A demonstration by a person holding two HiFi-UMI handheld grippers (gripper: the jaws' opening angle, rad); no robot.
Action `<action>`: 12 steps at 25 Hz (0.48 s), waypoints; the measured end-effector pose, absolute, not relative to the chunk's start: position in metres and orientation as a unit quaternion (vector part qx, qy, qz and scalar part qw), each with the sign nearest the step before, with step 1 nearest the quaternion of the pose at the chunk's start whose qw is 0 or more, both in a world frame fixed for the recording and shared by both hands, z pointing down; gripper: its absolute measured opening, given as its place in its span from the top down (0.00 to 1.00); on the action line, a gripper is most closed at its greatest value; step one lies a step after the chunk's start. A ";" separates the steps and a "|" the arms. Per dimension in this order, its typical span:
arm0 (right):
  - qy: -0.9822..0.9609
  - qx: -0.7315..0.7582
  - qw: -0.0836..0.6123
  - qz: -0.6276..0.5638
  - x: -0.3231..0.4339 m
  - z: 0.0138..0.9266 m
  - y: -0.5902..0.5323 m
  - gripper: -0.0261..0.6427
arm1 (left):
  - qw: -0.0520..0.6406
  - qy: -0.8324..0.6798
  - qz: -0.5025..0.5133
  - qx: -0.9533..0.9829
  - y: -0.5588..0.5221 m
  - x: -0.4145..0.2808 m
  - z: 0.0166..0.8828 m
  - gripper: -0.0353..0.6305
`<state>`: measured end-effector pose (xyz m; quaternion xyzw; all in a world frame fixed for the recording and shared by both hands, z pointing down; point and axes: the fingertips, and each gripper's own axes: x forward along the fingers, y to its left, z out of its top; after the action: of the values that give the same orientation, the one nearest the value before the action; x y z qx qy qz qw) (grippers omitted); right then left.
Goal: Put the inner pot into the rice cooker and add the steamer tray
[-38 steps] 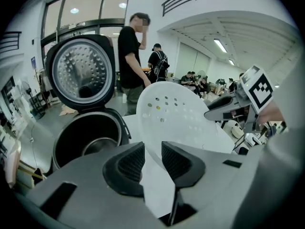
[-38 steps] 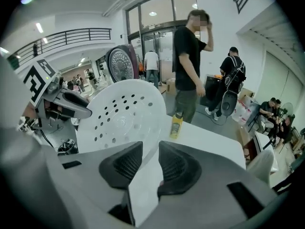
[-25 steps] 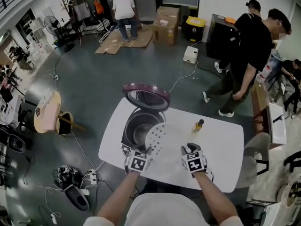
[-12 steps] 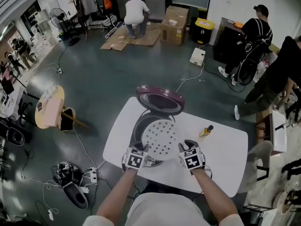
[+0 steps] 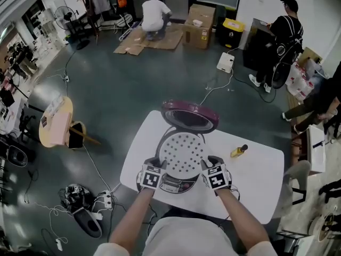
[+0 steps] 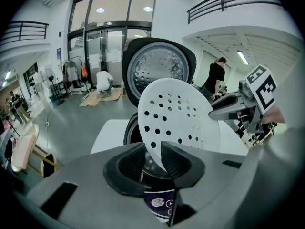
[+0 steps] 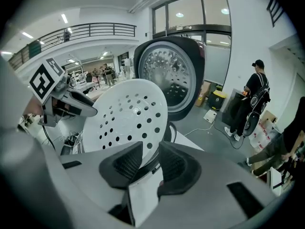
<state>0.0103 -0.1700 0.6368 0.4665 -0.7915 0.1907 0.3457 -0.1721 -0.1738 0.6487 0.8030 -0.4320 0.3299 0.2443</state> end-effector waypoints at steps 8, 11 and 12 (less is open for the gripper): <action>-0.783 0.466 0.358 0.205 -0.008 0.652 -0.181 0.79 | 0.254 -0.419 0.352 0.798 -0.189 -0.191 0.665 0.77; -0.776 0.462 0.370 0.218 -0.012 0.665 -0.179 0.78 | 0.256 -0.404 0.378 0.792 -0.187 -0.193 0.679 0.76; -0.773 0.462 0.374 0.220 -0.014 0.668 -0.178 0.78 | 0.253 -0.402 0.384 0.792 -0.187 -0.194 0.684 0.76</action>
<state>-0.0143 -0.1782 0.6683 0.4616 -0.7734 0.2203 0.3744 -0.1945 -0.1875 0.6845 0.7919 -0.4017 0.3842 0.2527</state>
